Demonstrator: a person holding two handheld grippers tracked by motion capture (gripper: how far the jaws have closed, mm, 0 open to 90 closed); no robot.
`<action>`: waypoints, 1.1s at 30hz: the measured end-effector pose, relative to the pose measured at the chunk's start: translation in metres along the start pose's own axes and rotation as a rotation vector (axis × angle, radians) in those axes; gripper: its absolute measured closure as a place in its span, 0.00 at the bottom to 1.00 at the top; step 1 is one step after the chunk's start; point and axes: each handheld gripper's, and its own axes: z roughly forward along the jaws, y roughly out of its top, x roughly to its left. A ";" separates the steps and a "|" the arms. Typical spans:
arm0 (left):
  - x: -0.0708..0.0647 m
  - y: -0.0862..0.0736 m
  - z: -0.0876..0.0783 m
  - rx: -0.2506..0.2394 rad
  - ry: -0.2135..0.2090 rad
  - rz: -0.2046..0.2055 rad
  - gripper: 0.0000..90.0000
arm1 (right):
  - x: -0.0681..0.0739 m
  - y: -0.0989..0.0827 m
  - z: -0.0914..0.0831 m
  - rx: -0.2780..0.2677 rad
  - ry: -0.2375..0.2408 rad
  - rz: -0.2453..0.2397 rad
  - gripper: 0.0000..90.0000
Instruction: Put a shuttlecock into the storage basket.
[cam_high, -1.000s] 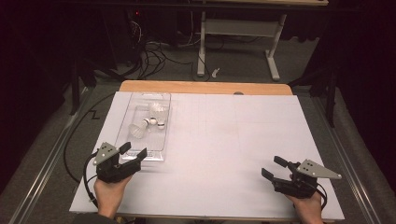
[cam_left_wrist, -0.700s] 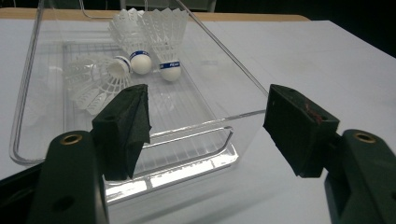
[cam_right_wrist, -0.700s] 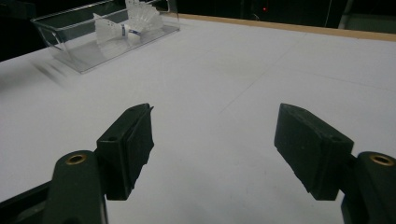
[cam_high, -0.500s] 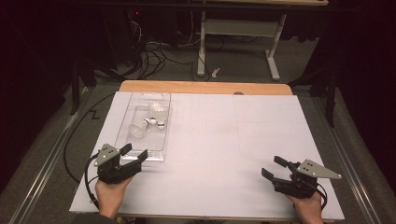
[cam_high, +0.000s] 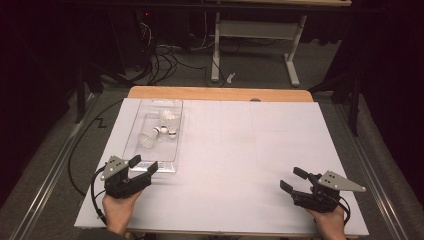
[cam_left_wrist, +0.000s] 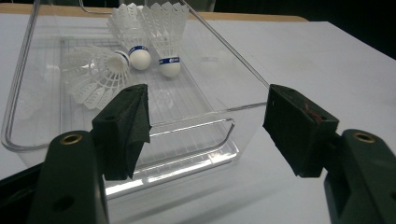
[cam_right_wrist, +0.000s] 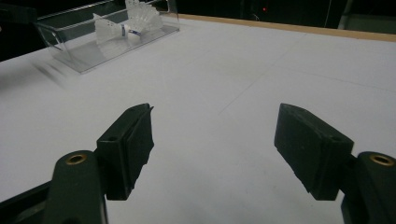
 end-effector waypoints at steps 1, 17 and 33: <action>0.000 0.000 0.000 -0.002 0.000 -0.002 0.36 | 0.000 0.000 0.000 0.000 0.000 0.000 0.31; -0.002 -0.005 0.001 0.000 -0.004 0.006 0.36 | 0.000 0.000 0.000 0.001 0.000 -0.002 0.31; -0.005 -0.008 0.000 -0.001 -0.010 0.011 0.35 | 0.000 0.000 0.000 0.003 0.002 -0.003 0.31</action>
